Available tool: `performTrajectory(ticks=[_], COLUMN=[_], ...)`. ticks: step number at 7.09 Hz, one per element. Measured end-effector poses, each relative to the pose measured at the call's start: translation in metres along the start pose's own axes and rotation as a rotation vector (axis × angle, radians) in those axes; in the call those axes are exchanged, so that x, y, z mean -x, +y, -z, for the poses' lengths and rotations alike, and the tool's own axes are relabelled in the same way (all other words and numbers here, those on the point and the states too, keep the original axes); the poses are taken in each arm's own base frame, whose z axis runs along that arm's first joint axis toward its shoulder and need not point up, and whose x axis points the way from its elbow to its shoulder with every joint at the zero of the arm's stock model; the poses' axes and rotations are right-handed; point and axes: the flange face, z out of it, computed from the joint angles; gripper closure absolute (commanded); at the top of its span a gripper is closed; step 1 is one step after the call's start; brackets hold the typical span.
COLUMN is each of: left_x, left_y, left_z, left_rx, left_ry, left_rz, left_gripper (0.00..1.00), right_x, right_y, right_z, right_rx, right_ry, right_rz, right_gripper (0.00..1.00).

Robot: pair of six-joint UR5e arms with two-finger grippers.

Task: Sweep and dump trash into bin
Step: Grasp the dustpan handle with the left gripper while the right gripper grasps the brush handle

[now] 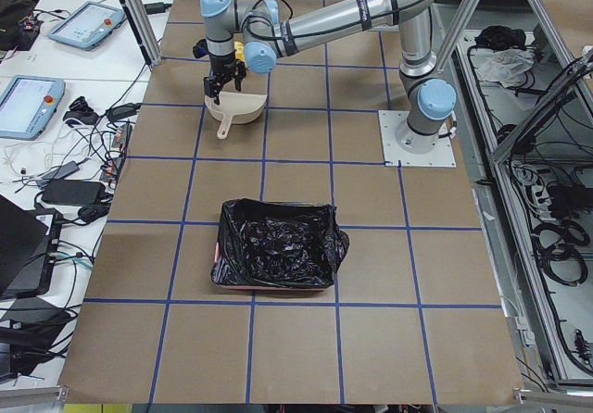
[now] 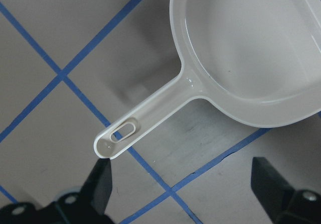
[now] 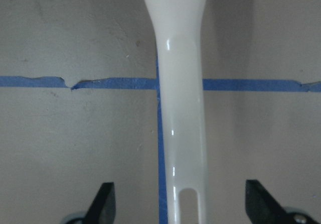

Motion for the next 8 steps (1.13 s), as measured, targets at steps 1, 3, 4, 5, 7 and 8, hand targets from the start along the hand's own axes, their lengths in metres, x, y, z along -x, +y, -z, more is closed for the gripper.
performTrajectory(ticks=[1, 3, 4, 5, 7, 8], left_x=[0.012, 0.029, 0.030, 0.029, 0.025, 0.025], left_y=[0.001, 0.008, 0.009, 0.008, 0.010, 0.011], left_z=[-0.015, -0.034, -0.037, -0.038, -0.041, -0.044], left_rx=[-0.015, -0.012, -0.007, 0.002, 0.054, 0.036], left_ry=[-0.002, 0.002, 0.003, 0.000, -0.008, 0.004], left_rz=[-0.066, -0.219, -0.311, -0.403, -0.543, -0.568], left_gripper=[0.00, 0.00, 0.00, 0.00, 0.00, 0.00], right_x=[0.001, 0.005, 0.007, 0.007, 0.007, 0.007], right_y=[0.000, 0.006, 0.009, 0.010, 0.010, 0.010], right_z=[-0.002, -0.005, -0.004, -0.003, -0.001, 0.000], right_rx=[-0.033, -0.115, -0.133, -0.142, -0.149, -0.150], right_ry=[0.024, 0.062, 0.067, 0.071, 0.075, 0.076], right_rz=[0.024, 0.020, 0.019, 0.026, 0.038, 0.040], right_gripper=[0.07, 0.12, 0.18, 0.31, 0.60, 0.75])
